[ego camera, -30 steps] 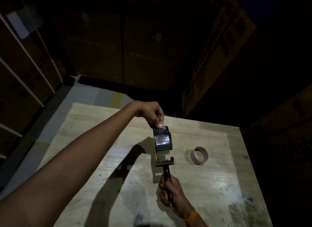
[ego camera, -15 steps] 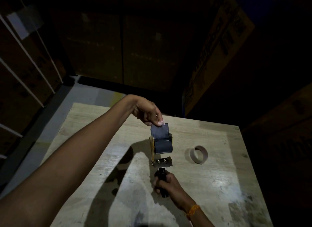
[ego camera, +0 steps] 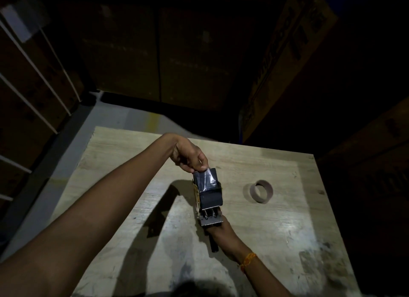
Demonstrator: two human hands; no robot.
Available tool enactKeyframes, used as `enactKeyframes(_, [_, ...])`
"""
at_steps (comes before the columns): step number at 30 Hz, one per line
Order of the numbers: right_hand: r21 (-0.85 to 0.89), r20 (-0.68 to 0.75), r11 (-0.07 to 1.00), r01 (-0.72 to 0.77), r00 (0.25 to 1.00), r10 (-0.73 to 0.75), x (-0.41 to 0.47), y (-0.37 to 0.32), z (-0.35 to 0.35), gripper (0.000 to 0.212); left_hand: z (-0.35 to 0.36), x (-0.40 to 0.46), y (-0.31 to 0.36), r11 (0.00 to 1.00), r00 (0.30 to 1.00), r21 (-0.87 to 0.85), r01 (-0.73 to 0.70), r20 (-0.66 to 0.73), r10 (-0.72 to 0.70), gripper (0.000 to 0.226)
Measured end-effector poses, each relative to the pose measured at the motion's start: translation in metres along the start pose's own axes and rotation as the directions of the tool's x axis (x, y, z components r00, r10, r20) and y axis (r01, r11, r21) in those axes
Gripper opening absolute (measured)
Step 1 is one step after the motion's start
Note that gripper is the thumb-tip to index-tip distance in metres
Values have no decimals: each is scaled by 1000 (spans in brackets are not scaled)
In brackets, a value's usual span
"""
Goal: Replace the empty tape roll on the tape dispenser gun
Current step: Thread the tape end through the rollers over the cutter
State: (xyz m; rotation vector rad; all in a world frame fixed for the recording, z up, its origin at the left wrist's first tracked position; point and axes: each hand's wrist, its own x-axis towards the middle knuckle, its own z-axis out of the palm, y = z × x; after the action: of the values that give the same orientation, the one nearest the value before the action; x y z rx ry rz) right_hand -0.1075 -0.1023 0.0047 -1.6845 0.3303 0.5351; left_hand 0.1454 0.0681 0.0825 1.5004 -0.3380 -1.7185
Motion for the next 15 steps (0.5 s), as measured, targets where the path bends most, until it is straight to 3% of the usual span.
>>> enactKeyframes(4, [4, -4, 1000, -21, 1000, 21, -5, 6, 4, 15, 1, -2, -6, 999, 997, -43, 4, 73, 0, 17])
enactKeyframes(9, [-18, 1, 999, -35, 999, 35, -10, 3, 8, 15, 0, -4, -9, 998, 985, -67, -8, 174, 19, 47])
enactKeyframes(13, [-35, -13, 999, -42, 999, 41, -9, 0, 11, 15, -5, -3, -13, 995, 987, -95, 8, 164, 7, 48])
enactKeyframes(15, [-25, -17, 999, -33, 999, 32, -10, -2, 14, 18, -7, -4, -15, 994, 991, -113, 2, 131, 13, 37])
